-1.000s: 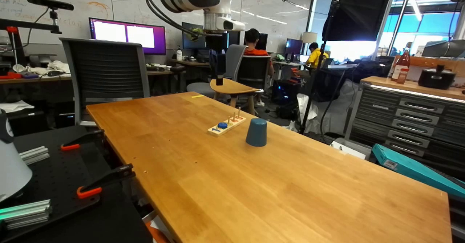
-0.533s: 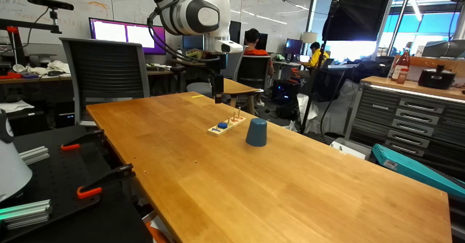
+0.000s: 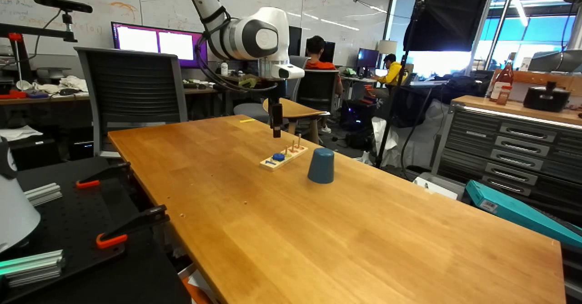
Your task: Pick up the blue object from the holder and put it on the table.
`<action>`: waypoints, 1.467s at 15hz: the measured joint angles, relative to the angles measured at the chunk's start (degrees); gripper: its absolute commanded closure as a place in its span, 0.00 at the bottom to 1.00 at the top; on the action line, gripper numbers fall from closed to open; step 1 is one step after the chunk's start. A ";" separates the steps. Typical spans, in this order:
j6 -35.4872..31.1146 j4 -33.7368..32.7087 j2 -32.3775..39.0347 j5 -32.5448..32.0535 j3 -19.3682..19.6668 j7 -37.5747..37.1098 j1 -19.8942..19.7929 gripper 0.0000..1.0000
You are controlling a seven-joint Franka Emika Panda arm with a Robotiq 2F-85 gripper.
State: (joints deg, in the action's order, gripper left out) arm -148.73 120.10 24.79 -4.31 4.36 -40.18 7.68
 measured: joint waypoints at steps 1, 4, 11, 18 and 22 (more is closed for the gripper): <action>-0.01 -1.02 0.95 0.00 0.32 -0.53 0.31 0.00; -0.03 -3.54 3.68 0.00 1.09 -2.01 0.50 0.00; -0.05 -5.99 8.48 0.00 2.42 -4.63 0.66 0.00; -1.30 -6.04 10.45 0.04 2.65 -7.33 1.27 0.00; -2.75 -6.61 11.60 0.34 2.65 -8.76 1.31 0.25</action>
State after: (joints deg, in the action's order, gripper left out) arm -151.47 113.49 36.40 -3.96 7.01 -48.95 8.98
